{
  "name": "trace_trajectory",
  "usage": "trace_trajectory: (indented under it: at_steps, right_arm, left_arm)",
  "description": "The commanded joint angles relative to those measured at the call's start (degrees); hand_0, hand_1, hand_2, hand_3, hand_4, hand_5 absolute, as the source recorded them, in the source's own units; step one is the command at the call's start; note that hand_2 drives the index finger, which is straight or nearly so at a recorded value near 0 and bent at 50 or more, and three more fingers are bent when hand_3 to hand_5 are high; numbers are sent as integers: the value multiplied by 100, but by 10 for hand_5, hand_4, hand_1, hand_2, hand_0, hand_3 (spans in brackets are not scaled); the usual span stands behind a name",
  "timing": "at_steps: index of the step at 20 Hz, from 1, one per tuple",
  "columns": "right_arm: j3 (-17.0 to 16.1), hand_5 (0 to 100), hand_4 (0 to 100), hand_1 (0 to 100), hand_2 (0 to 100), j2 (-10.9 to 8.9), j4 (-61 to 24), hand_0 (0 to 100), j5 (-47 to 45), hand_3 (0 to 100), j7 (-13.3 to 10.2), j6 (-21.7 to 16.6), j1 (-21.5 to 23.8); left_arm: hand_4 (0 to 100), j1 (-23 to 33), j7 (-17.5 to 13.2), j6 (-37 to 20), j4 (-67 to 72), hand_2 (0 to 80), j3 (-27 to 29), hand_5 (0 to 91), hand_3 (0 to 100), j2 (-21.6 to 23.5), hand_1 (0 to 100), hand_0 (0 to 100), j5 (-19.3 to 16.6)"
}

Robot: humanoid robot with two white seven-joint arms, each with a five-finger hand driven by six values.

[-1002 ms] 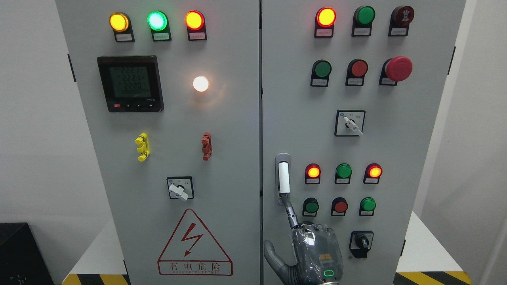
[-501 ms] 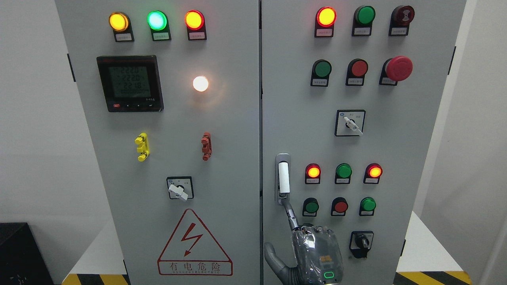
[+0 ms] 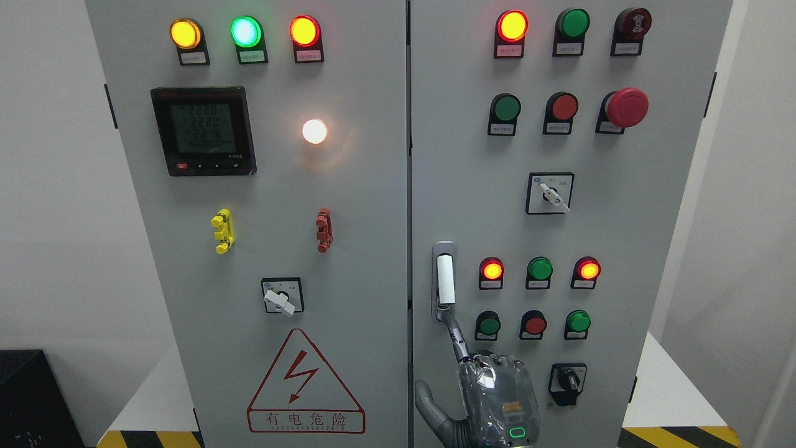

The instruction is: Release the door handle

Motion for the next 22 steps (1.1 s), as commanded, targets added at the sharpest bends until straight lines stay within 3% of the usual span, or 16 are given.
trace_trajectory:
  at_steps: [1,7,10,12,15,19,22]
  right_arm:
    - [38,929,874,252,0,-10,-258,359,-10,937,0,-15,53]
    - [64,929,875,252,4,-10,-390,365,-37,937,-44,-42,105]
    - [55,924,858,261,366,-10,-407,382,-54,919,-62,-120,141]
    - [20,910,841,293,480,-1,-504,395,-54,916,-62,-226,141]
    - [-15,891,832,352,596,17,-539,400,-46,953,-18,-209,158]
    - [-50,906,845,373,699,17,-697,219,-46,1000,-44,-200,255]
    - [-59,902,843,366,784,17,-706,173,-28,1000,-27,-218,299]
  left_arm:
    - [12,0,0,0,-114,23,-123,0,96,0,0,0,0]
    - [12,0,0,0,-114,22,-123,0,94,0,0,0,0]
    - [12,0,0,0,-114,23,-123,0,96,0,0,0,0]
    - [12,0,0,0,-114,23,-123,0,95,0,0,0,0]
    - [11,0,0,0,-114,22,-123,0,95,0,0,0,0]
    - [12,0,0,0,-114,23,-123,0,95,0,0,0,0]
    - [12,0,0,0,-114,23,-123,0,95,0,0,0,0]
